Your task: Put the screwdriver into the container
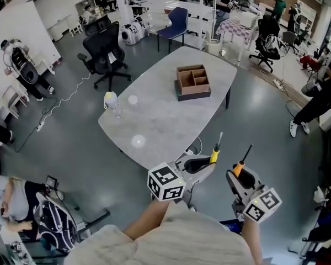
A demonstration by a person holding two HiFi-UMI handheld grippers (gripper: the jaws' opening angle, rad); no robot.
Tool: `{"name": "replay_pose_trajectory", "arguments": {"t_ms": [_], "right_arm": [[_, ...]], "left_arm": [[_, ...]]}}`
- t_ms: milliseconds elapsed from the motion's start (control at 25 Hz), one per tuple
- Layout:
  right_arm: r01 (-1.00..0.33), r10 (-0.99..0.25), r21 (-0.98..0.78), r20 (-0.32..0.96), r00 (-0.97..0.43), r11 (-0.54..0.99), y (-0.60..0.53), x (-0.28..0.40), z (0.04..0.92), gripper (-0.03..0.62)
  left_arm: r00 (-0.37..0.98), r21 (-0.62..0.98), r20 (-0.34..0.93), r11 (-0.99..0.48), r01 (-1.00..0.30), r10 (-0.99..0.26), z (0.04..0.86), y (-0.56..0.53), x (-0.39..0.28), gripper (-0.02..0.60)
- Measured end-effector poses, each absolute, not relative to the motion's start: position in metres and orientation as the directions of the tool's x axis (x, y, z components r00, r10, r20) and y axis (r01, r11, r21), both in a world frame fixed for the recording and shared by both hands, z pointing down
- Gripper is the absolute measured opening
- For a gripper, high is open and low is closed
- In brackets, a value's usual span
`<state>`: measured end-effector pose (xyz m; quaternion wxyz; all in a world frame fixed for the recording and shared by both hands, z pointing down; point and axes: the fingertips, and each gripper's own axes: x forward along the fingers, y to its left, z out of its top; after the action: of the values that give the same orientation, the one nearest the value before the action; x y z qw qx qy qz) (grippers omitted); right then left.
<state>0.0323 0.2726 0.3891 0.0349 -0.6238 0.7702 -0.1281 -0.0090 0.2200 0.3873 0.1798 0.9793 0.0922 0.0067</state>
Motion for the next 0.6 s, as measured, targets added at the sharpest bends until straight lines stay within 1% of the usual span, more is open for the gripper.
{"name": "replay_pose_trajectory", "arguments": {"t_ms": [280, 600], "right_arm": [[-0.944, -0.963, -0.254, 0.111, -0.245, 0.210, 0.252, 0.058, 0.393, 0.124], [-0.941, -0.963, -0.274, 0.123, -0.238, 0.198, 0.198, 0.108, 0.404, 0.124]], "left_arm": [[0.989, 0.365, -0.017, -0.920, 0.141, 0.144, 0.390, 0.193, 0.016, 0.074], [0.990, 0.376, -0.013, -0.916, 0.138, 0.144, 0.398, 0.135, 0.069, 0.074]]}}
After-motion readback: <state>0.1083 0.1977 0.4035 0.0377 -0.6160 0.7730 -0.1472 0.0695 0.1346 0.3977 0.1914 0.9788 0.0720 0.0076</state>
